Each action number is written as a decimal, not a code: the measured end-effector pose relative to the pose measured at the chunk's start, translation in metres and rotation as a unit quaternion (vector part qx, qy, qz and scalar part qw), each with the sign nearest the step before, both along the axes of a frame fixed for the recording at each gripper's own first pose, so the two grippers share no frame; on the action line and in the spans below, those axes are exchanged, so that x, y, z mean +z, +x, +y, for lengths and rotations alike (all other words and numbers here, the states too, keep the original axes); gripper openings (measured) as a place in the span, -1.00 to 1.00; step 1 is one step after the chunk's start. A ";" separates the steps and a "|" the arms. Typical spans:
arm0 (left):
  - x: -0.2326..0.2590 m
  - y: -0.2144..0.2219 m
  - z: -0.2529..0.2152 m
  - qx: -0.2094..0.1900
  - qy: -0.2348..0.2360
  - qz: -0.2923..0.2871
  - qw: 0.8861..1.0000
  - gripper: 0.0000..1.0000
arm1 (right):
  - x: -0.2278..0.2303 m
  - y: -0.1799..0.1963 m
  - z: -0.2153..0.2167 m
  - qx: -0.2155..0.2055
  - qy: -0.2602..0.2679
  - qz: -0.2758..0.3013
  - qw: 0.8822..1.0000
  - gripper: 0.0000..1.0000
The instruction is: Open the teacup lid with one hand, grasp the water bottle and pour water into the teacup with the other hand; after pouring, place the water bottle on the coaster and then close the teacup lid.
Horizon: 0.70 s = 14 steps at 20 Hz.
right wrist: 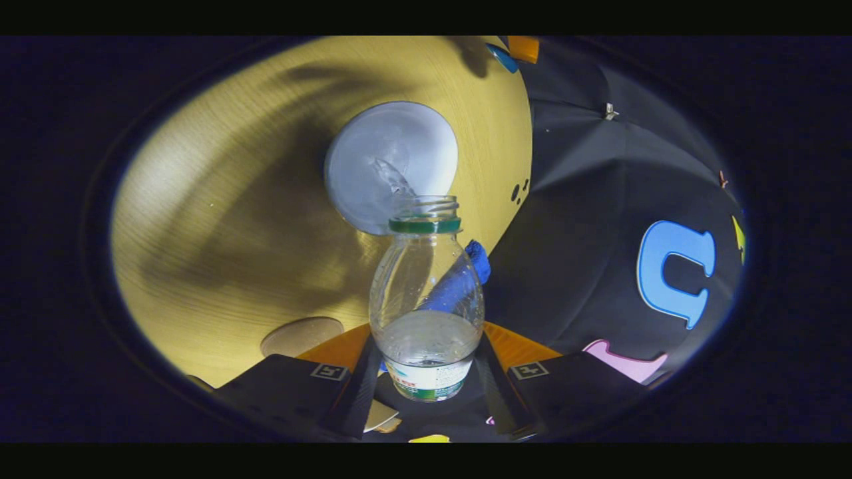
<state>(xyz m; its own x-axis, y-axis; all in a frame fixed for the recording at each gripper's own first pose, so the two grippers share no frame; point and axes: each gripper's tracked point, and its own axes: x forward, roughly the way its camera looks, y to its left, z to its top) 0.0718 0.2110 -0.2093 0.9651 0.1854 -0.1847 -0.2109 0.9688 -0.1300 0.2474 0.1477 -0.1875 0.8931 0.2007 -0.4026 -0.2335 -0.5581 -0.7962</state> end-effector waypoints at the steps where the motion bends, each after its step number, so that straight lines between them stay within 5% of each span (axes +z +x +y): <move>1: 0.000 0.000 0.000 0.000 0.001 -0.001 1.000 -0.45 | 0.000 -0.001 0.000 0.001 0.000 -0.002 1.000 0.52; 14: -0.003 -0.010 0.004 0.008 -0.002 0.003 1.000 -0.51 | 0.013 -0.004 0.007 0.016 -0.033 -0.034 0.999 0.45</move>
